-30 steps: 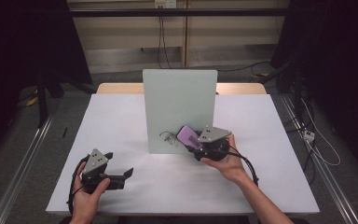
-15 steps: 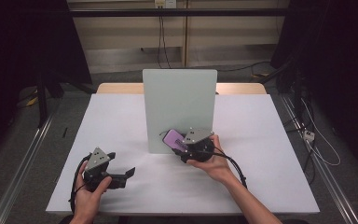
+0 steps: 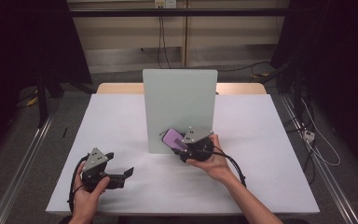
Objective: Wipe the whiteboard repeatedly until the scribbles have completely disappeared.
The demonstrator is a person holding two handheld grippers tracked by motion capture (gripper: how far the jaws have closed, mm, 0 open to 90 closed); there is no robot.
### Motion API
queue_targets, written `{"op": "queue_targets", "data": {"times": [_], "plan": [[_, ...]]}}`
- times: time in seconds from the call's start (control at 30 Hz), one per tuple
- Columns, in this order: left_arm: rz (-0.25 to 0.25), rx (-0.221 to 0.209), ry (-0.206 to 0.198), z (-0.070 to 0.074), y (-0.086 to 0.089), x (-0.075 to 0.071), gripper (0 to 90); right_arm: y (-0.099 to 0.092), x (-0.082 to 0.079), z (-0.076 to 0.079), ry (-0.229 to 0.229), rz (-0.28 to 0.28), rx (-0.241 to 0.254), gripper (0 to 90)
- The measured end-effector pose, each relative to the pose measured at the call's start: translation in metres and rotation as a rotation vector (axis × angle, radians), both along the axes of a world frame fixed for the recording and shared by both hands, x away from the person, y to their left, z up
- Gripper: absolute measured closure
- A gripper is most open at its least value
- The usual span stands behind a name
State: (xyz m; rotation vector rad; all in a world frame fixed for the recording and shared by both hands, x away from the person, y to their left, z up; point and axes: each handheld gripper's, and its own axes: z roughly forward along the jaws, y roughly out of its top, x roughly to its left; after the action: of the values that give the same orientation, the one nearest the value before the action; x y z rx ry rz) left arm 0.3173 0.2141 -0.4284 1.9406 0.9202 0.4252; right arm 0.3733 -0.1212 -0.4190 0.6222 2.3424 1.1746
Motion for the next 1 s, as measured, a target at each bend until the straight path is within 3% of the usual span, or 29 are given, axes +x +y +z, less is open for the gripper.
{"op": "queue_targets", "data": {"times": [0.17, 0.27, 0.43, 0.6, 0.73, 1.0], "plan": [[0.003, 0.001, -0.001, 0.000, 0.001, -0.001, 5.8, -0.018, 0.001, 0.014, -0.033, -0.042, 0.030, 41.7], [0.004, -0.020, 0.022, -0.001, 0.001, -0.001, 5.8, -0.030, 0.001, 0.024, -0.060, -0.072, 0.036, 41.7], [0.007, -0.010, 0.016, -0.002, 0.001, 0.000, 5.8, -0.052, 0.001, 0.037, -0.095, -0.114, 0.038, 41.8], [0.006, -0.006, 0.016, -0.002, 0.000, -0.001, 5.8, -0.059, -0.007, 0.025, -0.103, -0.115, -0.007, 41.8], [0.004, -0.004, 0.017, -0.002, -0.001, 0.000, 5.8, -0.062, -0.012, 0.012, -0.083, -0.113, -0.002, 41.7], [-0.003, -0.005, 0.016, -0.002, -0.002, 0.001, 5.8, -0.053, -0.014, -0.001, -0.047, -0.074, -0.044, 41.7]]}}
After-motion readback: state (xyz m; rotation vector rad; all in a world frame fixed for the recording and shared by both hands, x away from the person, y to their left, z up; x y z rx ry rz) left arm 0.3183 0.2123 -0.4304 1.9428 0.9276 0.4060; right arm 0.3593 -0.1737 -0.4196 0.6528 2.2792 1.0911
